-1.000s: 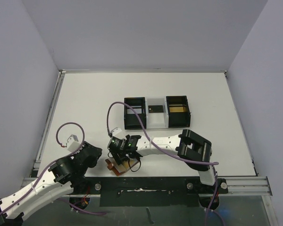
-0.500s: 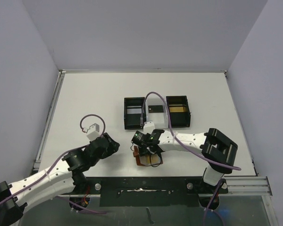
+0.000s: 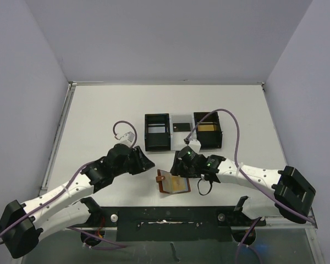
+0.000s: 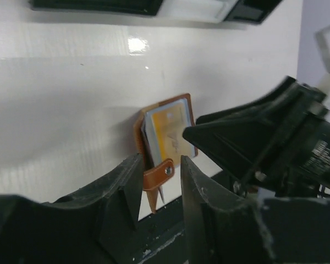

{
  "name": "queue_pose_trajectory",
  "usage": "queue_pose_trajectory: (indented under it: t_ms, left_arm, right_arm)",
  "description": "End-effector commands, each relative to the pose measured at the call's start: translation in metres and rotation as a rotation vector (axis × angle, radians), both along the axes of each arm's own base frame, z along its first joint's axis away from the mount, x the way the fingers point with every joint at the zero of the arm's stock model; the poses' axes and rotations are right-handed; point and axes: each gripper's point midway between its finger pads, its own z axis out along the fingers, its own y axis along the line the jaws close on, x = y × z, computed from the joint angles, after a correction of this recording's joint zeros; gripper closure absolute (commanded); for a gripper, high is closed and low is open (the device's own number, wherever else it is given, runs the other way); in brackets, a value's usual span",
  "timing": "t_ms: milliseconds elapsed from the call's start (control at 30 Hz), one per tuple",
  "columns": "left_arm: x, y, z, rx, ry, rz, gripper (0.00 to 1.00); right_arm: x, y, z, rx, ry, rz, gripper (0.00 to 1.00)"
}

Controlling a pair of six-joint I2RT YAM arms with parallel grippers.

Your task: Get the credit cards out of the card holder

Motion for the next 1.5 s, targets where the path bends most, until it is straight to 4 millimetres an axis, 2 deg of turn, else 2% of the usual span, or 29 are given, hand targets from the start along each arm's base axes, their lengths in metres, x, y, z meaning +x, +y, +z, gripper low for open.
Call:
queue_pose_trajectory:
  t_ms: [0,133,233,333,433,567,833,1033,1133,1300,1467]
  left_arm:
    - [-0.018,-0.042,0.044,-0.153,-0.008,-0.241,0.71]
    - [-0.033,-0.060,0.040,-0.152,0.053,-0.344,0.72]
    - [-0.036,-0.079,0.053,-0.159,0.034,-0.395,0.72]
    - [-0.040,-0.098,0.053,-0.160,0.043,-0.435,0.72]
    - [-0.042,-0.110,0.036,-0.123,0.082,-0.453,0.75]
    - [-0.042,-0.117,0.011,-0.080,0.140,-0.443,0.82]
    - [-0.041,-0.109,-0.042,0.006,0.217,-0.380,0.84]
    - [-0.037,-0.090,-0.087,0.088,0.249,-0.280,0.84]
    - [-0.038,-0.087,-0.094,0.050,0.232,-0.268,0.80]
    - [-0.034,-0.085,-0.101,0.016,0.224,-0.239,0.78]
    - [-0.032,-0.085,-0.097,-0.033,0.219,-0.217,0.78]
  right_arm:
    - [-0.003,0.026,0.012,0.275,0.030,-0.045,0.54]
    - [-0.003,0.016,0.003,0.304,0.049,-0.095,0.59]
    - [-0.003,0.003,-0.003,0.288,0.054,-0.139,0.60]
    - [-0.002,-0.006,-0.006,0.292,0.046,-0.170,0.63]
    - [-0.001,-0.014,-0.007,0.295,0.044,-0.188,0.65]
    - [-0.003,-0.022,-0.010,0.302,0.050,-0.215,0.67]
    - [-0.009,-0.029,-0.015,0.313,0.061,-0.229,0.70]
    - [-0.010,-0.025,-0.016,0.309,0.070,-0.188,0.70]
    - [-0.010,-0.021,-0.016,0.307,0.075,-0.145,0.71]
    - [-0.010,-0.020,-0.019,0.277,0.083,-0.106,0.74]
    - [-0.004,-0.020,-0.011,0.236,0.069,-0.065,0.77]
